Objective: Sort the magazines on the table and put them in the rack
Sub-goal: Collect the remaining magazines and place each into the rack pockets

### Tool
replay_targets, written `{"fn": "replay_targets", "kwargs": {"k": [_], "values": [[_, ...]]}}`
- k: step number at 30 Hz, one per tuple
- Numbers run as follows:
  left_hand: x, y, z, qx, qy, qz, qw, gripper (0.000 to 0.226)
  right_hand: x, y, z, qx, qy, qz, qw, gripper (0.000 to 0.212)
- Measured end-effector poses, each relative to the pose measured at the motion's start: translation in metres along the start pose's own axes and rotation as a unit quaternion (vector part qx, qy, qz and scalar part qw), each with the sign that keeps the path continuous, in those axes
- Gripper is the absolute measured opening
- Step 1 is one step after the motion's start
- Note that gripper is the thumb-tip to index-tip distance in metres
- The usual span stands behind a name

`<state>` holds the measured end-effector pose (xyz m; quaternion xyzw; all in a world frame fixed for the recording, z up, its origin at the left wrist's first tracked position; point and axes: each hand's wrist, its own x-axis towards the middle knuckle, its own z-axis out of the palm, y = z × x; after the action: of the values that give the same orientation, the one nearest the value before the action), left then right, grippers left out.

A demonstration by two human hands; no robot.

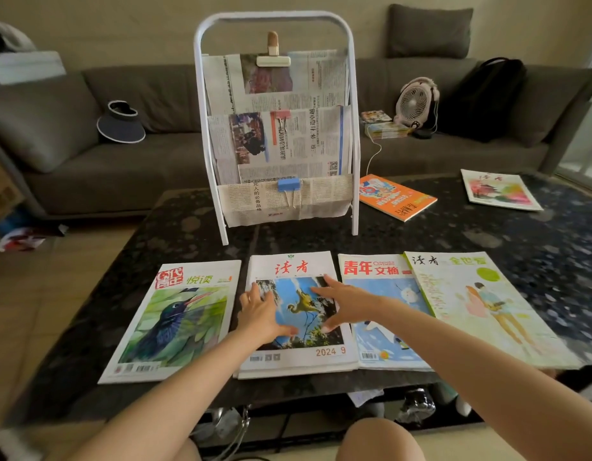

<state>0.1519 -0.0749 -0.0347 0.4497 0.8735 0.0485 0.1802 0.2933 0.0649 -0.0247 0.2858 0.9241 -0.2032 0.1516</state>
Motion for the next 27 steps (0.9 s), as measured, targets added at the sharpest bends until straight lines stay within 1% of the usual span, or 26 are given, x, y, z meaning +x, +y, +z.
{"fn": "replay_targets", "kwargs": {"k": [4, 8, 10, 12, 13, 15, 17, 18, 20, 21, 24, 27], "values": [[0.004, -0.001, -0.001, -0.049, 0.025, -0.009, 0.998, 0.099, -0.002, -0.006, 0.003, 0.016, 0.02, 0.004, 1.0, 0.09], [0.004, -0.001, -0.001, -0.061, 0.041, 0.015, 0.997, 0.097, -0.003, -0.01, 0.003, 0.015, 0.026, 0.004, 1.0, 0.088], [0.004, 0.001, -0.003, -0.051, 0.027, 0.02, 0.998, 0.095, -0.003, -0.01, 0.002, 0.008, 0.024, 0.003, 1.0, 0.086], [0.007, 0.008, -0.008, -0.014, 0.002, 0.026, 1.0, 0.094, -0.002, -0.008, -0.003, -0.003, 0.033, 0.003, 0.999, 0.082], [0.011, 0.013, -0.011, 0.002, -0.002, 0.039, 0.999, 0.093, -0.002, -0.006, -0.008, -0.008, 0.052, 0.007, 0.999, 0.077], [0.019, 0.03, -0.02, 0.002, 0.01, 0.088, 0.996, 0.088, -0.001, 0.004, -0.025, 0.0, 0.116, 0.031, 0.993, 0.064], [0.029, 0.052, -0.03, 0.008, 0.034, 0.157, 0.987, 0.079, 0.0, 0.023, -0.045, 0.035, 0.171, 0.07, 0.982, 0.052], [0.036, 0.063, -0.036, 0.023, 0.048, 0.194, 0.98, 0.074, 0.001, 0.036, -0.056, 0.051, 0.19, 0.088, 0.976, 0.049], [0.053, 0.085, -0.045, 0.054, 0.069, 0.253, 0.964, 0.065, 0.005, 0.065, -0.074, 0.071, 0.218, 0.126, 0.965, 0.05], [0.063, 0.095, -0.048, 0.061, 0.074, 0.269, 0.958, 0.062, 0.007, 0.079, -0.081, 0.08, 0.232, 0.145, 0.958, 0.051], [0.093, 0.124, -0.053, 0.064, 0.074, 0.291, 0.952, 0.056, 0.018, 0.124, -0.101, 0.096, 0.26, 0.202, 0.939, 0.055], [0.118, 0.149, -0.05, 0.042, 0.068, 0.309, 0.948, 0.052, 0.034, 0.167, -0.112, 0.089, 0.261, 0.234, 0.932, 0.055]]}}
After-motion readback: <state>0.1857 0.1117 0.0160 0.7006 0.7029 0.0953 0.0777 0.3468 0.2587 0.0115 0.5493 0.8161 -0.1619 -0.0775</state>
